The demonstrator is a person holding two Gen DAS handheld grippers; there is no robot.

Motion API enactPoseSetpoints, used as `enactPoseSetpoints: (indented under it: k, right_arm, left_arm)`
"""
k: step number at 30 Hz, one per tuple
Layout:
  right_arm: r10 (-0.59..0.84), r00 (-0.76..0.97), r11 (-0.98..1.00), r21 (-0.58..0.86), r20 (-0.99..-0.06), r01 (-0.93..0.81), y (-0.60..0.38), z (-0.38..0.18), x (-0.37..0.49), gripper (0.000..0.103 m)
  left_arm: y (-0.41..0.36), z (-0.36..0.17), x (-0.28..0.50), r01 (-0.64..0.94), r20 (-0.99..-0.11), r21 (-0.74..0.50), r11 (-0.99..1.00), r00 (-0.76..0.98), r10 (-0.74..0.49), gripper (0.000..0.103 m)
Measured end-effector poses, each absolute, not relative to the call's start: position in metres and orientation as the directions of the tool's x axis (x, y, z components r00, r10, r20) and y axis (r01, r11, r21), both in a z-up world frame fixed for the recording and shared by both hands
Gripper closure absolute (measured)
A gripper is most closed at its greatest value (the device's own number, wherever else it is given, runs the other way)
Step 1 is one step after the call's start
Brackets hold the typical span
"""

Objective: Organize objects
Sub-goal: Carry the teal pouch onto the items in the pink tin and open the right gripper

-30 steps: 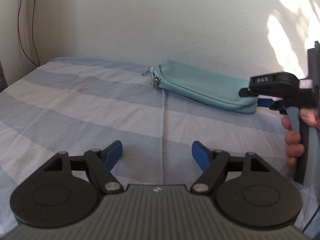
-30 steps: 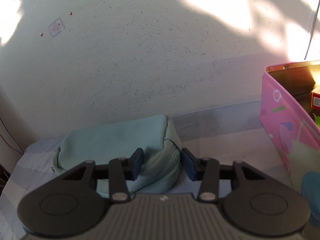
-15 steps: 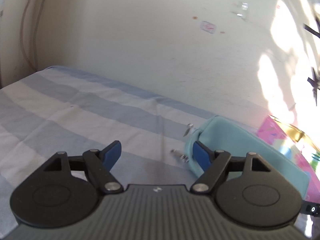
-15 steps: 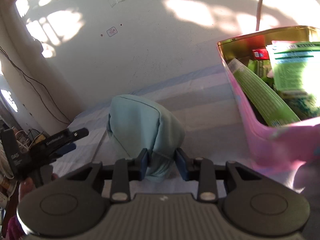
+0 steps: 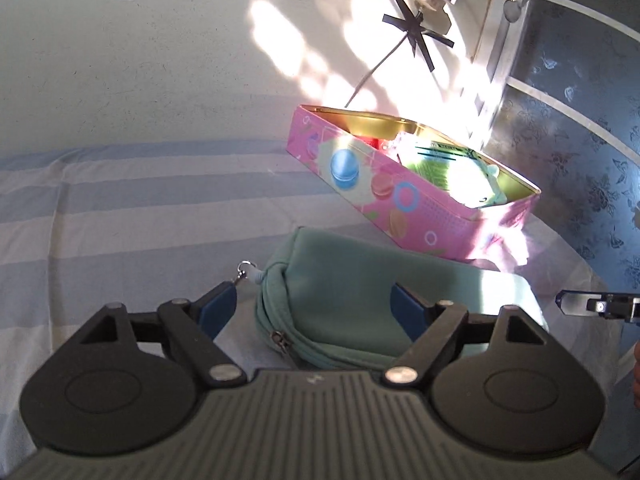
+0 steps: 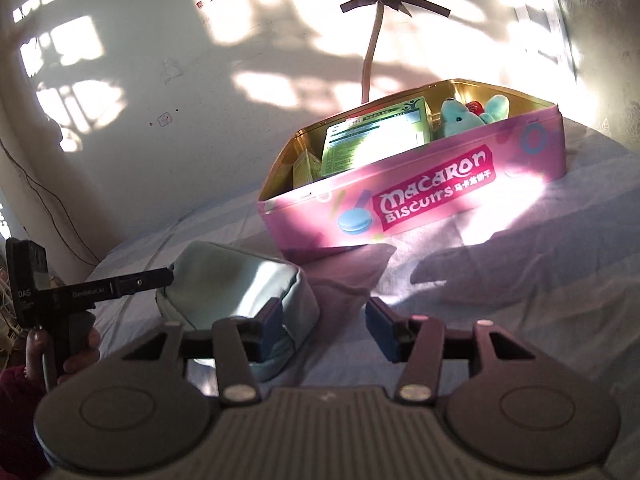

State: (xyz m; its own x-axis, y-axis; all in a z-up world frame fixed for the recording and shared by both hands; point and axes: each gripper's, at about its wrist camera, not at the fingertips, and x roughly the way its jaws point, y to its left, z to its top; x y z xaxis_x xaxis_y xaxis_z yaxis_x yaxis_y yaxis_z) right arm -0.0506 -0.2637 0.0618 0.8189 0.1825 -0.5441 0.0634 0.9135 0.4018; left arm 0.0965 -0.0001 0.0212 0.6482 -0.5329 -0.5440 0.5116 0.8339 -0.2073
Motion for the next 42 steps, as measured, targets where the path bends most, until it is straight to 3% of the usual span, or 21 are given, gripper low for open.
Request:
enactPoseSetpoints:
  k: [4, 6, 7, 9, 12, 16, 19, 23, 31, 35, 42]
  right_arm:
    - [0.268, 0.798, 0.886, 0.463, -0.54, 0.015, -0.262, 0.044, -0.04, 0.051]
    - [0.304, 0.796, 0.874, 0.486, -0.524, -0.013, -0.254, 0.038, -0.035, 0.048]
    - [0.32, 0.793, 0.866, 0.499, -0.518, -0.024, -0.252, 0.035, -0.032, 0.048]
    - [0.346, 0.787, 0.85, 0.526, -0.511, -0.032, -0.243, 0.026, -0.024, 0.049]
    - [0.305, 0.804, 0.893, 0.448, -0.511, -0.054, -0.232, 0.034, -0.024, 0.054]
    - [0.307, 0.86, 0.888, 0.447, -0.408, -0.105, -0.248, 0.063, -0.033, 0.055]
    - [0.26, 0.915, 0.903, 0.413, -0.309, -0.117, -0.272, 0.095, -0.029, 0.056]
    - [0.133, 0.956, 0.94, 0.34, -0.261, -0.038, -0.309, 0.12, -0.001, 0.056]
    - [-0.016, 0.935, 0.94, 0.313, -0.355, 0.136, -0.392, 0.117, 0.094, 0.056]
    - [-0.039, 0.907, 0.935, 0.305, -0.419, 0.181, -0.413, 0.109, 0.142, 0.044]
    - [-0.082, 0.936, 0.883, 0.41, -0.344, 0.228, -0.421, 0.099, 0.123, 0.04]
  left_arm:
    - [0.0, 0.011, 0.107, 0.451, -0.614, -0.222, 0.864, 0.624, -0.483, 0.027]
    - [0.001, 0.009, 0.107, 0.439, -0.607, -0.236, 0.867, 0.63, -0.484, 0.032]
    - [-0.002, 0.009, 0.106, 0.446, -0.606, -0.229, 0.865, 0.631, -0.485, 0.041]
    - [-0.007, 0.012, 0.104, 0.443, -0.606, -0.212, 0.871, 0.639, -0.473, 0.045]
    - [-0.003, 0.025, 0.1, 0.428, -0.587, -0.229, 0.874, 0.656, -0.475, 0.051]
    - [-0.005, 0.072, 0.096, 0.472, -0.477, -0.274, 0.838, 0.69, -0.544, 0.051]
    - [-0.034, 0.108, 0.103, 0.507, -0.416, -0.224, 0.832, 0.722, -0.552, 0.051]
    - [-0.094, 0.13, 0.13, 0.54, -0.393, -0.136, 0.831, 0.74, -0.546, 0.051]
    - [-0.18, 0.109, 0.21, 0.509, -0.479, -0.122, 0.852, 0.722, -0.5, 0.05]
    - [-0.2, 0.091, 0.242, 0.459, -0.552, -0.118, 0.881, 0.707, -0.442, 0.049]
    - [-0.206, 0.099, 0.211, 0.449, -0.522, 0.012, 0.893, 0.765, -0.378, 0.043]
